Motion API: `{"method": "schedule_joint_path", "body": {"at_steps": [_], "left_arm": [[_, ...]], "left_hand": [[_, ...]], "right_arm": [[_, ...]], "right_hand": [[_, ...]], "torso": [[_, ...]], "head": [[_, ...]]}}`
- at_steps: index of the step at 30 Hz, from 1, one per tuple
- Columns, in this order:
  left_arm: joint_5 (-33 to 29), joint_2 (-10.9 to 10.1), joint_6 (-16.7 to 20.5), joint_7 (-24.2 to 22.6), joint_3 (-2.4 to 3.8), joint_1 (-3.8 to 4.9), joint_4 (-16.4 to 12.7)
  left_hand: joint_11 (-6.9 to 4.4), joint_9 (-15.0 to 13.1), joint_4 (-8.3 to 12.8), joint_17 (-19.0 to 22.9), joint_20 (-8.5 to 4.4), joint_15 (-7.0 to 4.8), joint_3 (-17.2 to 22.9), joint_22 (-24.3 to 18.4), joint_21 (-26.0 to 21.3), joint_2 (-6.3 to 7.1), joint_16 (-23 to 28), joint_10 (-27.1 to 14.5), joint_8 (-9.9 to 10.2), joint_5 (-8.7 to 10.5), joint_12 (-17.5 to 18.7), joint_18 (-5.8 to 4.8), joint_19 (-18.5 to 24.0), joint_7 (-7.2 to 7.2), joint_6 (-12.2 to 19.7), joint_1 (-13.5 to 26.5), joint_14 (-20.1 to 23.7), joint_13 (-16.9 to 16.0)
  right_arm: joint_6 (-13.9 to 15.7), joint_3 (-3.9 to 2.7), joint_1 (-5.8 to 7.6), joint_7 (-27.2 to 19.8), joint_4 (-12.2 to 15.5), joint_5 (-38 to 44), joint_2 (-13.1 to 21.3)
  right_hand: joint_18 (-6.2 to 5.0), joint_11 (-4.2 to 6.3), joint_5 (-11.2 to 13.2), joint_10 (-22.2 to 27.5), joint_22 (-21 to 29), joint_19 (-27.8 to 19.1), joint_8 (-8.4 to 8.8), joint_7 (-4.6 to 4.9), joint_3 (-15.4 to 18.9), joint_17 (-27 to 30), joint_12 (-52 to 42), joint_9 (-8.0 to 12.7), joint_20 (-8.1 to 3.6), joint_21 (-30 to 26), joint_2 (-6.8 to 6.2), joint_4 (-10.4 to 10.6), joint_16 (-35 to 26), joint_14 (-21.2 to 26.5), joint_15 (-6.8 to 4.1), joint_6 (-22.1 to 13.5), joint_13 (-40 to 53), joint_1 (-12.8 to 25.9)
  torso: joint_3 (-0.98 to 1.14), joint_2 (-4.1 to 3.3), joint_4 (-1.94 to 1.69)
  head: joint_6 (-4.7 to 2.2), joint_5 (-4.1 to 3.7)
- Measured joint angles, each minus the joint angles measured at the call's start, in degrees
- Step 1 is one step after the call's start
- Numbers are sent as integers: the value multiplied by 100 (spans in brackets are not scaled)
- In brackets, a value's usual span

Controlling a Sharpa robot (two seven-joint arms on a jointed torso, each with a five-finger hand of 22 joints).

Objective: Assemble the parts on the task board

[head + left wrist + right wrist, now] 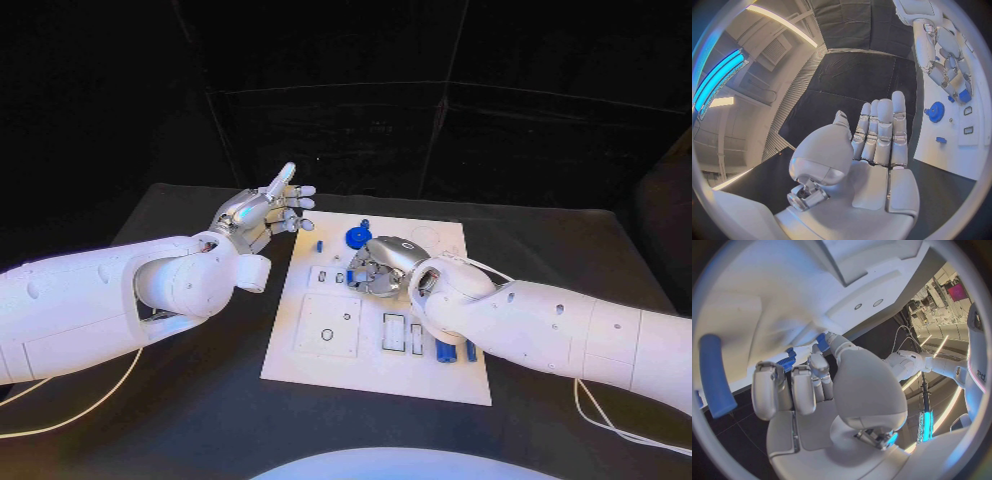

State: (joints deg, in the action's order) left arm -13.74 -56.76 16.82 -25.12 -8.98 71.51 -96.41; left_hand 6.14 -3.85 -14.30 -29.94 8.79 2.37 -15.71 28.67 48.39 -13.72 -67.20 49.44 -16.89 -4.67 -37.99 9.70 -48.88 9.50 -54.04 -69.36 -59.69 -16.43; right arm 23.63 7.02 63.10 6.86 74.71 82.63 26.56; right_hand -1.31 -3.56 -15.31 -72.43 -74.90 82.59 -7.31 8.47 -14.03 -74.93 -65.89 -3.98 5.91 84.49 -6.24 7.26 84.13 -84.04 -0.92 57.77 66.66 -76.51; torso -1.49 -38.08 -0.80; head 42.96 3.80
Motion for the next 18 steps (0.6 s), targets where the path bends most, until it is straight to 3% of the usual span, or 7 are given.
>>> {"method": "schedule_joint_path", "body": {"at_steps": [4, 6, 18], "left_arm": [[0, 0, -3, 3, 0, 0, 1], [0, 0, -4, 4, 0, 0, 1], [0, -2, -9, 11, 0, 0, 0]], "left_hand": [[0, 0, 0, 0, 0, 0, 0, 0, 0, 0, 0, 0, 0, 0, 0, 0, 0, 0, 0, 0, 0, 0], [0, 0, 0, 0, 0, 0, 0, 0, 0, 0, 0, 0, 0, 0, 0, 0, 0, 0, 0, 0, 0, 2], [0, -1, 0, 1, 0, 0, 0, 1, 0, 0, 0, 0, 0, 0, 0, 0, 0, 0, 0, 0, 0, 6]], "right_arm": [[-1, 0, 0, 14, 0, 11, 0], [-1, 0, 0, 23, 2, 17, 0], [-1, 0, 0, 70, 31, 61, 0]], "right_hand": [[-4, -12, 0, 29, 0, 0, 0, 22, 16, 0, 22, 0, 0, -24, -25, 15, -4, 0, 0, -22, -22, 24], [-93, -12, 0, 29, 0, 0, 12, 18, 16, 0, 22, 0, 0, -24, -24, 15, -25, 0, 0, -57, -23, 24], [-92, -32, 0, 49, 0, -20, 52, 24, 46, 1, 22, -1, 20, -24, -22, 14, -26, 12, 12, -99, -36, 22]], "torso": [[-1, 0, -1], [-1, 0, -1], [-1, 0, -3]], "head": [[2, -3], [3, -3], [9, -5]]}}
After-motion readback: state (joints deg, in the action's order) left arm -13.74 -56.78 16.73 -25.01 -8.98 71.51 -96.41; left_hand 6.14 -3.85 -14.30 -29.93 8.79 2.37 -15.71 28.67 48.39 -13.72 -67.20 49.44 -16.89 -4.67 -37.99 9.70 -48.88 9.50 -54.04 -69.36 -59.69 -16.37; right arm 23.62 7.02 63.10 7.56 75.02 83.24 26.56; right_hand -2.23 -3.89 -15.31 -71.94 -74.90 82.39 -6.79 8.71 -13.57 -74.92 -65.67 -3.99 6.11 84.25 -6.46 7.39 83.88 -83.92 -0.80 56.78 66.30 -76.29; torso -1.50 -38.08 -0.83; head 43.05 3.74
